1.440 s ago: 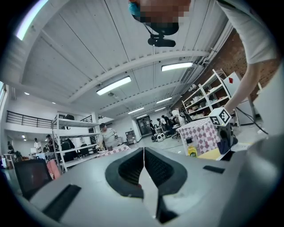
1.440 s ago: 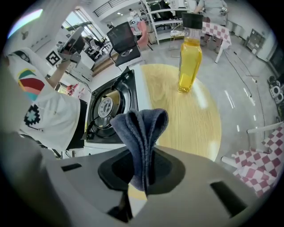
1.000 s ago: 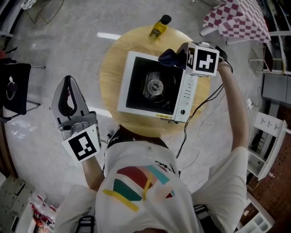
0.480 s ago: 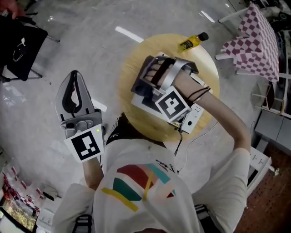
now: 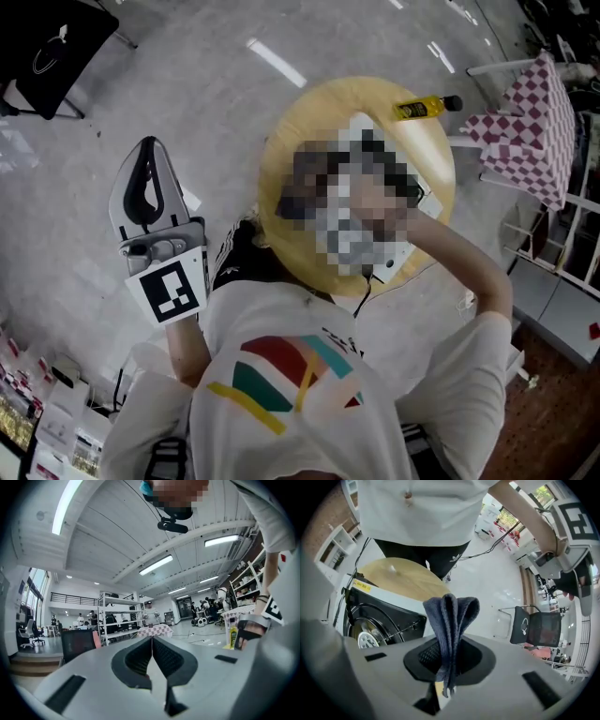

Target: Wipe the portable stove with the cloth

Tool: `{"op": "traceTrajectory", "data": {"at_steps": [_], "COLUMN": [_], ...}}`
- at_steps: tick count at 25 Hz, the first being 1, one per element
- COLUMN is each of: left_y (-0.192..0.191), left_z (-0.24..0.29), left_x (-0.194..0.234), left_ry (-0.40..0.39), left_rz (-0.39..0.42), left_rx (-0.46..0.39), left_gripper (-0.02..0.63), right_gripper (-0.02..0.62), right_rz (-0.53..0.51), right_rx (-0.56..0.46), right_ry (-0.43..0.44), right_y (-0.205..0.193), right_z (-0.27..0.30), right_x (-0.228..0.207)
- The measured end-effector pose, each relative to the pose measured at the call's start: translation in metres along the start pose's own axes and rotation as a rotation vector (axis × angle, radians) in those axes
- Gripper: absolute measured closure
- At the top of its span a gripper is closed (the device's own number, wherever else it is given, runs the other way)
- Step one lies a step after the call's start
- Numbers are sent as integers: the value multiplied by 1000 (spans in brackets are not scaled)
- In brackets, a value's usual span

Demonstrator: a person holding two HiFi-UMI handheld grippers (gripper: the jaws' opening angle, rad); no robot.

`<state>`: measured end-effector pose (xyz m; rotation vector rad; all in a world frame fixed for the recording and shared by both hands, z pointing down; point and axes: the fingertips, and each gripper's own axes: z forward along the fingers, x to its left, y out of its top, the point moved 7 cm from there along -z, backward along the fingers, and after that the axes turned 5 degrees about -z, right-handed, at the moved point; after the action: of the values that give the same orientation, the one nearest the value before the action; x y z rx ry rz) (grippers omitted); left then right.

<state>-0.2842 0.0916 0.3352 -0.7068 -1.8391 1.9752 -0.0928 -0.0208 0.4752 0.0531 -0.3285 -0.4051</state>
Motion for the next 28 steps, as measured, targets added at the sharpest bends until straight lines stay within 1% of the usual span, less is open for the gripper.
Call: {"op": "traceTrajectory", "data": {"at_steps": [5, 8, 13, 18, 22, 28], "left_y": [-3, -4, -3, -1, -4, -8], "left_z": [1, 3, 6, 8, 7, 3], "left_x": [0, 2, 4, 4, 7, 14], "left_ry": [-16, -24, -25, -37, -40, -9], "left_rz": [-15, -15, -19, -15, -2, 4], "left_rx": [-1, -5, -9, -16, 2, 13], "left_gripper": [598, 598, 598, 598, 598, 598], "right_gripper": [563, 563, 563, 563, 563, 563], "right_rz": [-27, -6, -17, -8, -6, 25], "right_rx": [4, -5, 20, 69, 104, 169], "right_ry": [53, 65, 94, 119, 150, 179], "right_y": [0, 2, -5, -22, -39, -68], "right_z": [5, 6, 5, 3, 1, 2], "right_x": [7, 11, 17, 25, 33, 46]}}
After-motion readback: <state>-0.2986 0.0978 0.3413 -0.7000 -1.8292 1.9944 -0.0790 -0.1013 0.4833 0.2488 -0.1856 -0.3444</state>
